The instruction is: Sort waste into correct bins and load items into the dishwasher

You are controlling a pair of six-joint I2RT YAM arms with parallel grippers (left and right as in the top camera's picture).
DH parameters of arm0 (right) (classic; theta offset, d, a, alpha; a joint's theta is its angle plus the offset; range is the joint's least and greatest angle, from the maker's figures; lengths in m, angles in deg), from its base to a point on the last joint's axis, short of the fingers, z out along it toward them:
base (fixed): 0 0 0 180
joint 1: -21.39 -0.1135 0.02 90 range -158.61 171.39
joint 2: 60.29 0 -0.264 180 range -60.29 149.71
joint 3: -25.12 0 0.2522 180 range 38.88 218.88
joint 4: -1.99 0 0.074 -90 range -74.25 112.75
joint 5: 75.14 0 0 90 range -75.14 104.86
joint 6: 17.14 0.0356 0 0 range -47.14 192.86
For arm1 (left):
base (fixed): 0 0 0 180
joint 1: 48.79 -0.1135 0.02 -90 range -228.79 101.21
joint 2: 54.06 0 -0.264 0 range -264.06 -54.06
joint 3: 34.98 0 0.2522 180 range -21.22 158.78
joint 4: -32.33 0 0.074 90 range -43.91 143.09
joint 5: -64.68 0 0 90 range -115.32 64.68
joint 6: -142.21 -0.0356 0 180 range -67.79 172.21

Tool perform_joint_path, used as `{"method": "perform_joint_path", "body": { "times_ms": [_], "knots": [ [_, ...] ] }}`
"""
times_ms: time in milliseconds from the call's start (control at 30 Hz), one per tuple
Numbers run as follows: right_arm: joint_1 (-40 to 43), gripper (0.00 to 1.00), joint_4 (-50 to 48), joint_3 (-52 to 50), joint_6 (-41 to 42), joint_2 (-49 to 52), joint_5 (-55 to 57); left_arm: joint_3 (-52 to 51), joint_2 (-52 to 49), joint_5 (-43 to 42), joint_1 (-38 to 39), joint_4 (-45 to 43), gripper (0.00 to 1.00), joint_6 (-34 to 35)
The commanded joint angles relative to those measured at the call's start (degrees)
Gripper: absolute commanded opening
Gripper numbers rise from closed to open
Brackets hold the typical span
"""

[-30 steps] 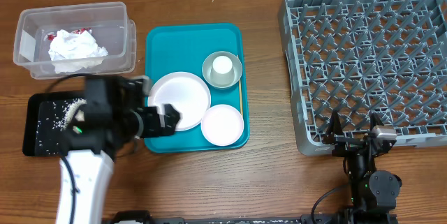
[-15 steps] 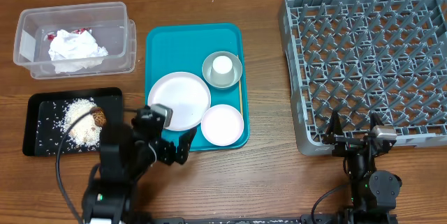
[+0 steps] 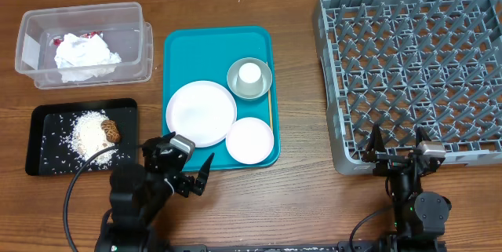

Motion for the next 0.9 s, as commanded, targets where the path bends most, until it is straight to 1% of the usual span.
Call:
{"method": "perform_joint_path", "body": {
  "times_ms": [0,167,333,500,700,767,867],
  "knots": [
    [-0.2,1.0,-0.3,-0.6,-0.2,-0.6,0.1,-0.9,4.0,2.1,0.0,-0.2,1.0,-1.4],
    [-0.2,1.0,-0.3,-0.6,-0.2,-0.6,0.1,-1.0,9.1,6.9,-1.3,2.7,1.0,-1.3],
    [-0.2,1.0,-0.3,-0.6,-0.2,-0.6,0.1,-2.4,12.6,7.1,-4.2,1.9,1.0,-1.3],
    [-0.2,1.0,-0.3,-0.6,-0.2,-0.6,0.1,-7.8,15.9,7.1,-4.4,-5.7,1.0,-0.2],
    [-0.2,1.0,-0.3,-0.6,-0.2,-0.6,0.1,-16.5,19.6,7.2,-4.4,-16.4,1.0,4.0],
    [-0.2,1.0,-0.3,-0.6,-0.2,-0.6,0.1,-18.3,20.4,8.5,-4.5,-18.6,1.0,6.4],
    [-0.2,1.0,-0.3,-0.6,-0.2,-0.6,0.1,-18.5,20.6,11.4,-4.5,-18.8,1.0,8.2]
  ]
}}
